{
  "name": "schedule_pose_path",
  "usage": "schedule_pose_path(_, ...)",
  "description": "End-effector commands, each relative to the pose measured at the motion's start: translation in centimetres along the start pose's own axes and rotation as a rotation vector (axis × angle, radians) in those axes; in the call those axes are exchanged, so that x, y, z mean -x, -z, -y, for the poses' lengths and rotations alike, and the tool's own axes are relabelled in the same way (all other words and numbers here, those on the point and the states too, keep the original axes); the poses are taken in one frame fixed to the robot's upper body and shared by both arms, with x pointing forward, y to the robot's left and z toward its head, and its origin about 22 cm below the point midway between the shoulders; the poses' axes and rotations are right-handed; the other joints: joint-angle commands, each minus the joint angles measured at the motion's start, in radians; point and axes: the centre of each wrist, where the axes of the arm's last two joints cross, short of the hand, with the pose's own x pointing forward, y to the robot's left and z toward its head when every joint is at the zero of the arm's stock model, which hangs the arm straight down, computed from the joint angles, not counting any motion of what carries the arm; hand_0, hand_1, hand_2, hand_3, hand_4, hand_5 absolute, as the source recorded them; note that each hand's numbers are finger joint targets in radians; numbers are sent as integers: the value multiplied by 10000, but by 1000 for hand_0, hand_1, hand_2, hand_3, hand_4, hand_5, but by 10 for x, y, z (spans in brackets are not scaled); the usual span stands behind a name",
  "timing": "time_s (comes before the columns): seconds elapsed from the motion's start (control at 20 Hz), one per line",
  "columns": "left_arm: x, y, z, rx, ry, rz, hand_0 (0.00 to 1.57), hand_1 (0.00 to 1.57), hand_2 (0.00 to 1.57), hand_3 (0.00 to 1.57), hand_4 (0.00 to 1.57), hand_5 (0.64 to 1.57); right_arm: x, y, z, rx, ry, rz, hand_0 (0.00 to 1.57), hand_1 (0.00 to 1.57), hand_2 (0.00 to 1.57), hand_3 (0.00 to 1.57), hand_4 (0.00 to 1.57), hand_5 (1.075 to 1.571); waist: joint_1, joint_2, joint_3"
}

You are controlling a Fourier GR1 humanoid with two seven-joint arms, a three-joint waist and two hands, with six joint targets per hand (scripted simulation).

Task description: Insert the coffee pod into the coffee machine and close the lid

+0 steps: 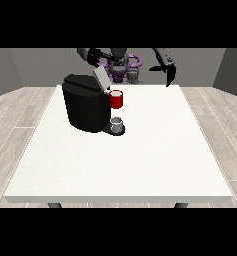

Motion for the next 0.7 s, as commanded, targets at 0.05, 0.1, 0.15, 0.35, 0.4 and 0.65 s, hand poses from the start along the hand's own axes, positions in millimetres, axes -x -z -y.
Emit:
schedule_pose_path(0.05,-12,13,-4,53,-169,306,0,0,0,0,301,1571,-7,32,13,488,-89,-192,0,0,0,0,414,1571,53,436,-2)
schedule_pose_path(0.1,-14,13,4,214,-204,452,0,0,0,0,308,1571,11,23,5,763,-331,-177,0,0,0,0,386,1571,276,597,-1)
schedule_pose_path(0.15,-18,20,5,-55,-68,506,0,0,0,0,328,1571,1,39,47,750,-204,90,0,0,0,0,362,1571,150,722,0)
schedule_pose_path(0.35,-16,-2,2,259,-41,415,0,0,0,0,371,1571,19,40,42,989,-19,-639,0,0,0,0,406,1571,469,455,1)
schedule_pose_path(0.4,-26,0,-10,287,194,397,0,0,0,0,367,1571,31,32,40,914,-65,-486,0,0,0,0,424,1571,474,597,1)
schedule_pose_path(0.65,-25,14,16,670,101,481,0,0,0,0,337,1571,26,52,27,1217,-328,-707,0,0,0,0,420,1571,674,642,1)
